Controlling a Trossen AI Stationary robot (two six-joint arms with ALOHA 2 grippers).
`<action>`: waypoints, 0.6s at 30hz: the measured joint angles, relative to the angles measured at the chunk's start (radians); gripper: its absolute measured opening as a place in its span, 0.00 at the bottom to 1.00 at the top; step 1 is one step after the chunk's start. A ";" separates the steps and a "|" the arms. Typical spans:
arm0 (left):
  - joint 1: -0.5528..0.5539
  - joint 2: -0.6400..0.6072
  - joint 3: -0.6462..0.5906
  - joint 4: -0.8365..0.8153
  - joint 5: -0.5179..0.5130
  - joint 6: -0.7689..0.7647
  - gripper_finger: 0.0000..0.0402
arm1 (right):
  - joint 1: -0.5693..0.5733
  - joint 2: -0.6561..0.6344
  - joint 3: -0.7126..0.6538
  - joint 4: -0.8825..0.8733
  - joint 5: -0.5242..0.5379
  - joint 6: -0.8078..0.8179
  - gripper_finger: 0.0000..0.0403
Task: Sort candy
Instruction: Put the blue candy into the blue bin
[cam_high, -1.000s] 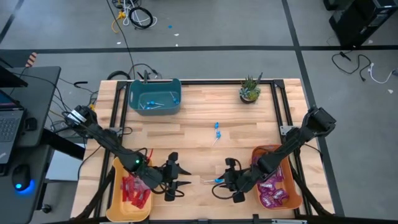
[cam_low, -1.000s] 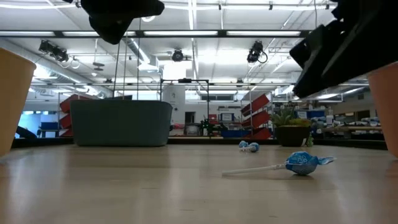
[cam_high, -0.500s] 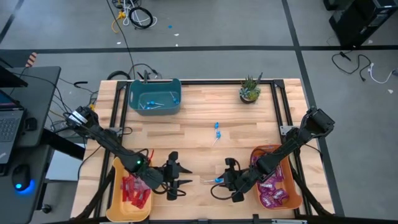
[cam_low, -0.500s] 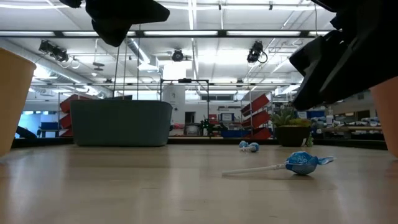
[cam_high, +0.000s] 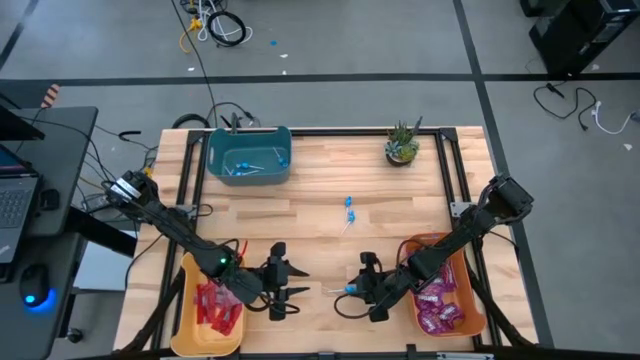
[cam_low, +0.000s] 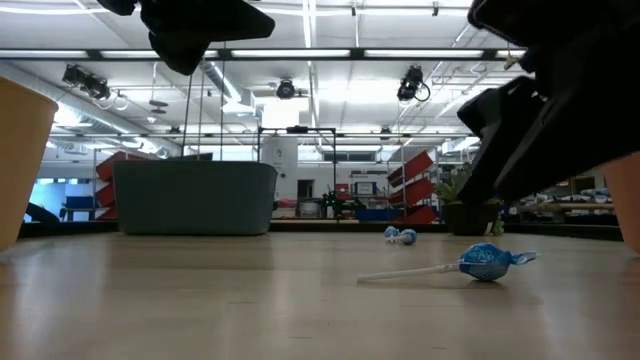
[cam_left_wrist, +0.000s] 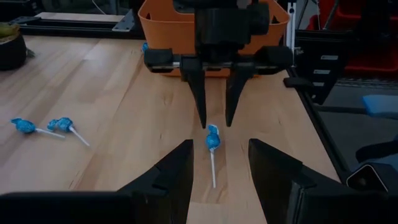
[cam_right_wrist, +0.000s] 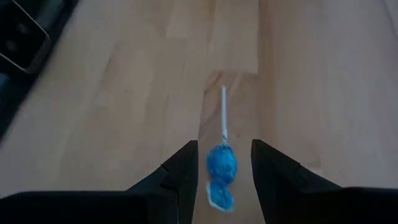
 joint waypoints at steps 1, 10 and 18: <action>0.000 0.000 0.000 0.000 -0.001 0.000 0.39 | -0.002 0.004 0.000 -0.007 0.000 0.000 0.33; 0.000 0.000 0.000 0.000 -0.011 -0.006 0.39 | -0.005 0.034 0.000 0.001 -0.001 -0.003 0.36; 0.002 0.000 0.000 0.000 -0.036 -0.006 0.39 | -0.012 0.034 0.000 -0.002 0.000 -0.022 0.42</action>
